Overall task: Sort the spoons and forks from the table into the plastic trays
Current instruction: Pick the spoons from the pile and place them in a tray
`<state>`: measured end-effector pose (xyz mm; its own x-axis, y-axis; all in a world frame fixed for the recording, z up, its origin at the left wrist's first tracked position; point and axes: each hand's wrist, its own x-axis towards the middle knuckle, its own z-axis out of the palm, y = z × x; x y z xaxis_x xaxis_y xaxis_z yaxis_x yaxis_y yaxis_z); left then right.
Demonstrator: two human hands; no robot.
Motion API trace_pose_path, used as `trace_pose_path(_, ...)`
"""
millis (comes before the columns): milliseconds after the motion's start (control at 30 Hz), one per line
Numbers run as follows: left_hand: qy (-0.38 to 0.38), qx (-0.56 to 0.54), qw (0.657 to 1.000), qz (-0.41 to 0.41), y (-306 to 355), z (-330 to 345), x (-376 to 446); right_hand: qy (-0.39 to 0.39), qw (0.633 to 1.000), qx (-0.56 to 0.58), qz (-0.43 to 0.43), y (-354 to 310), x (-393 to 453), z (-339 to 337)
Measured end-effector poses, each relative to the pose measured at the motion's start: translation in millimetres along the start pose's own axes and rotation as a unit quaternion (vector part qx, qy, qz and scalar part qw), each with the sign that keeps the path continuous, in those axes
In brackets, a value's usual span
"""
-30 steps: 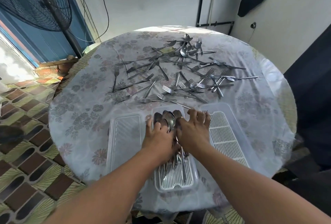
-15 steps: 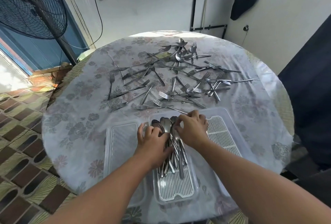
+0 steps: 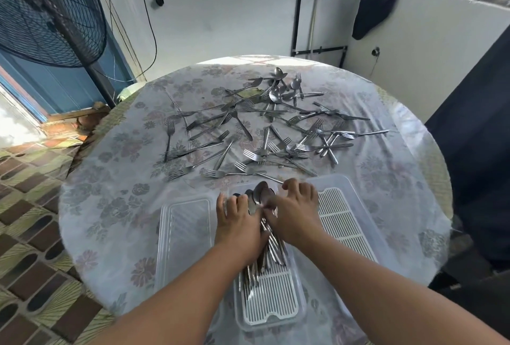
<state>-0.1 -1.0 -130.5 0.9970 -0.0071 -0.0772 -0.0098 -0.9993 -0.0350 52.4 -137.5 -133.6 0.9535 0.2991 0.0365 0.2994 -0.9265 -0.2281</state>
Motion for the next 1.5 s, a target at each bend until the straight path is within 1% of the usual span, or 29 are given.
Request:
trace_pose_path(67, -0.005, -0.014, 1.0, 0.0, 3.6, 3.6, 0.4, -0.037, 0.999, -0.034, -0.003, 2.4, -4.7, 3.4)
trace_pose_path(100, -0.001, -0.019, 1.0, 0.007, 4.7, 3.8, -0.5, -0.042, 0.998, -0.041, -0.004, 3.1, -5.5, 4.3)
trace_pose_path(200, 0.038, -0.035, 0.998, 0.022, 0.2, 0.5, -3.5, -0.039, 0.998, -0.043, -0.009, 0.9, -6.0, 0.1)
trace_pose_path(267, 0.052, -0.013, 0.998, 0.021, -8.3, -5.1, -2.8, -0.026, 0.999, -0.037, -0.021, -0.4, -6.3, -0.8)
trace_pose_path(367, 0.021, 0.015, 1.0, 0.016, -18.4, -12.0, 0.1, -0.021, 0.998, -0.05, -0.038, -3.3, -8.4, 3.7)
trace_pose_path(467, 0.007, 0.005, 1.0, 0.024, -19.7, -11.9, -0.8, -0.048, 0.995, -0.074, -0.044, -5.6, -9.3, 6.5)
trace_pose_path(533, 0.027, -0.018, 0.999, 0.034, -21.9, -7.9, -5.4, -0.053, 0.994, -0.081, -0.057, -5.8, -8.2, 4.4)
trace_pose_path(600, 0.051, -0.002, 0.998, 0.031, -25.2, -7.2, -9.7, -0.053, 0.993, -0.085, -0.064, -3.9, -7.2, 5.0)
trace_pose_path(800, -0.006, 0.019, 1.0, 0.003, -26.8, -16.0, -13.4, -0.055, 0.996, -0.061, -0.039, -4.3, -10.6, 6.2)
trace_pose_path(900, -0.006, -0.004, 1.0, -0.006, -22.4, -21.1, -10.7, -0.028, 0.999, -0.02, -0.042, -8.7, -14.7, 2.6)
trace_pose_path(967, 0.025, -0.024, 0.999, -0.01, -24.6, -22.9, -6.7, 0.01, 0.999, 0.01, -0.047, -9.4, -15.0, -0.8)
trace_pose_path(1033, 0.058, -0.053, 0.997, -0.017, -27.7, -24.4, 0.7, 0.013, 0.998, 0.046, -0.027, -9.8, -15.8, -7.7)
trace_pose_path(1100, 0.075, -0.089, 0.993, -0.032, -28.6, -27.2, 7.9, 0.014, 0.996, 0.086, 0.006, -9.0, -17.1, -12.9)
trace_pose_path(1200, 0.125, -0.179, 0.974, -0.054, -22.8, -35.2, 17.4, 0.033, 0.989, 0.134, 0.047, -5.4, -18.0, -21.8)
trace_pose_path(1267, 0.141, -0.232, 0.96, -0.067, -15.6, -41.8, 24.4, 0.036, 0.978, 0.188, 0.084, -2.1, -15.9, -29.4)
trace_pose_path(1333, 0.154, -0.267, 0.948, -0.081, -5.0, -48.7, 30.8, 0.061, 0.958, 0.258, 0.111, 4.9, -11.8, -34.6)
trace_pose_path(1433, 0.183, -0.307, 0.929, -0.09, 14.5, -59.8, 44.1, 0.105, 0.926, 0.347, 0.108, 22.1, 2.0, -42.0)
trace_pose_path(1500, 0.172, -0.34, 0.919, -0.099, 27.5, -62.9, 56.3, 0.117, 0.91, 0.382, 0.107, 36.5, 15.6, -47.2)
